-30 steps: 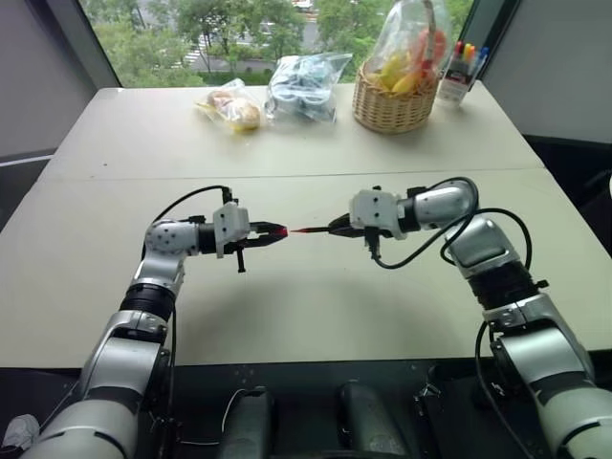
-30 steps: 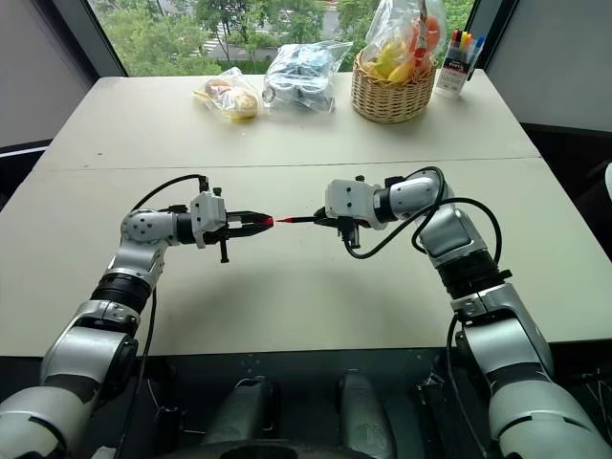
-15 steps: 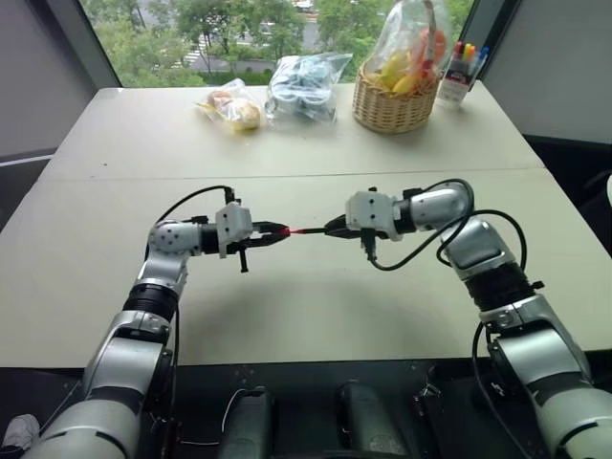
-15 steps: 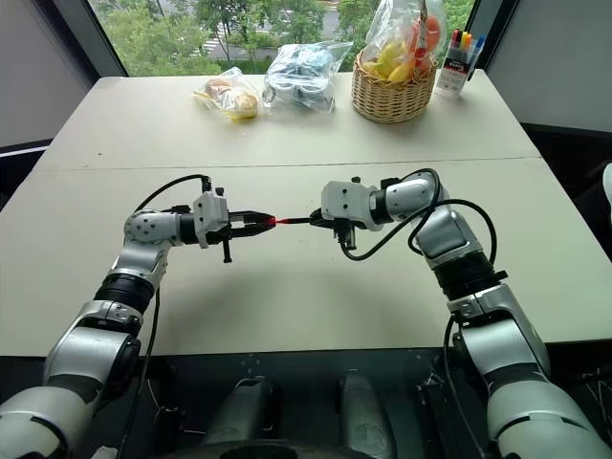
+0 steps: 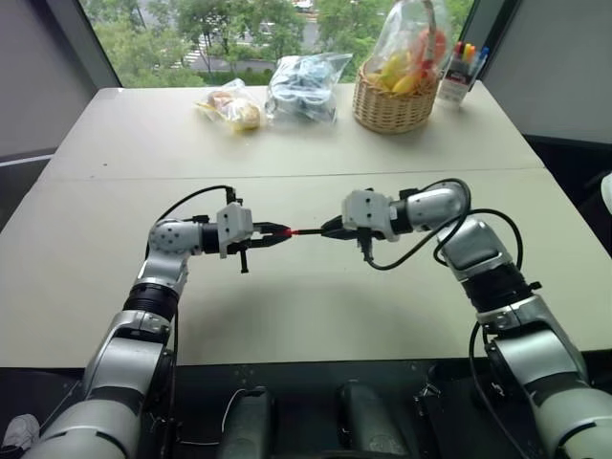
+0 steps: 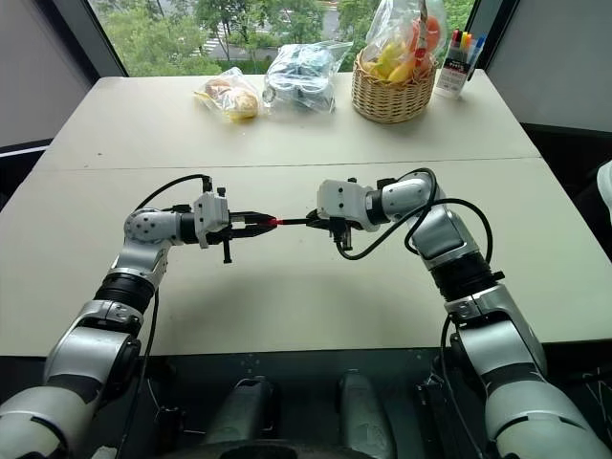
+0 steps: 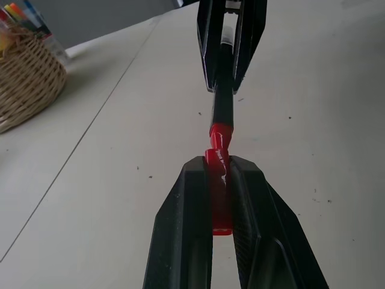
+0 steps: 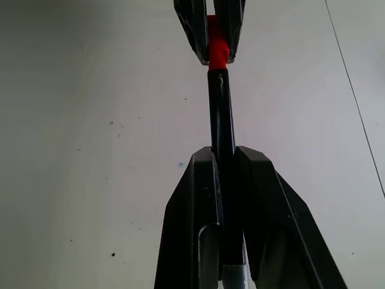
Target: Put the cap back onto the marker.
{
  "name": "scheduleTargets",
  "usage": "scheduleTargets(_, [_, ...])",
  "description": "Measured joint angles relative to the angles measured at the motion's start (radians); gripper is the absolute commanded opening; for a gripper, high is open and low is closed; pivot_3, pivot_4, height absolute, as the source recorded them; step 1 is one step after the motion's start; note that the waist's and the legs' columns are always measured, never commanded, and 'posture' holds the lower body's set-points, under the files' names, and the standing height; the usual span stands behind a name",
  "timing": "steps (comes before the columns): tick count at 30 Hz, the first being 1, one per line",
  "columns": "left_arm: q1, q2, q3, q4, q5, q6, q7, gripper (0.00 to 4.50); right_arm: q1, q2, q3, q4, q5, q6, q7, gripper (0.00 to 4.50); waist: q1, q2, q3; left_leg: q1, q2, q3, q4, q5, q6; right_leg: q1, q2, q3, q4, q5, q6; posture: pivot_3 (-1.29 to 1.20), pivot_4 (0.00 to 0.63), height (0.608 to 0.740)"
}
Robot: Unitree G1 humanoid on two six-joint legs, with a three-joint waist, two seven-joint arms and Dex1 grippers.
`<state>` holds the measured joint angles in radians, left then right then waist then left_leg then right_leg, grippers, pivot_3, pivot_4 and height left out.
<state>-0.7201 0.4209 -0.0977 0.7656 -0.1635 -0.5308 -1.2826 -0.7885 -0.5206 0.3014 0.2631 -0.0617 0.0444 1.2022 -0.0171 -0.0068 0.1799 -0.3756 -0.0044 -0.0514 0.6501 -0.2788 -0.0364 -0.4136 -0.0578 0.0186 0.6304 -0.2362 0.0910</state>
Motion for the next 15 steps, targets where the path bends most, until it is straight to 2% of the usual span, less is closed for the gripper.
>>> scheduleTargets(5, [0.000,0.000,0.000,0.006,0.004,-0.019,-0.003,0.00,0.004,0.017,0.000,-0.007,0.000,0.025,-0.001,0.06,0.000,0.000,0.000,0.000,0.000,0.000,0.000,0.000,0.000,0.000,0.000,0.000,0.000,0.000,0.000,0.00,0.150,0.740])
scheduleTargets(15, [-0.008,0.012,-0.006,0.062,0.038,-0.181,-0.014,0.00,0.004,0.040,0.010,-0.006,-0.004,0.039,0.002,0.06,0.000,0.000,0.000,0.000,0.000,0.000,0.000,0.000,0.000,0.000,0.000,0.000,0.000,0.000,0.000,0.00,0.150,0.740])
